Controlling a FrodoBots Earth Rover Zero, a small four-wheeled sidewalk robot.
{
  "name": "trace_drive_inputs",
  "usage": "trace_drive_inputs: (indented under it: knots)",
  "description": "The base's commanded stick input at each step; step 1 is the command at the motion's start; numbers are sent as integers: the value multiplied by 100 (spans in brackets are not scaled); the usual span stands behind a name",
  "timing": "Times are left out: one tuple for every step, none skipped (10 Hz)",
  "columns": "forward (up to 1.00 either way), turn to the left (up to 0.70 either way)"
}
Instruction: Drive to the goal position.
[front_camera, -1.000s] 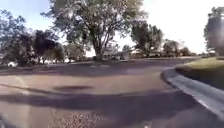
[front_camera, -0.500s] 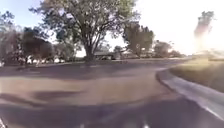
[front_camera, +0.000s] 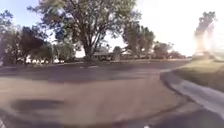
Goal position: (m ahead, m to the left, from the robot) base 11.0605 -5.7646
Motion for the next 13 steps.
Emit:
trace_drive_inputs:
  knots:
    - [100, 0]
    - [100, 0]
    - [100, 0]
    - [100, -15]
    - [100, -31]
    - [100, -35]
    - [100, -35]
    - [100, -33]
    - [100, -8]
    - [100, 0]
    - [100, 0]
    - [100, -5]
    - [100, -27]
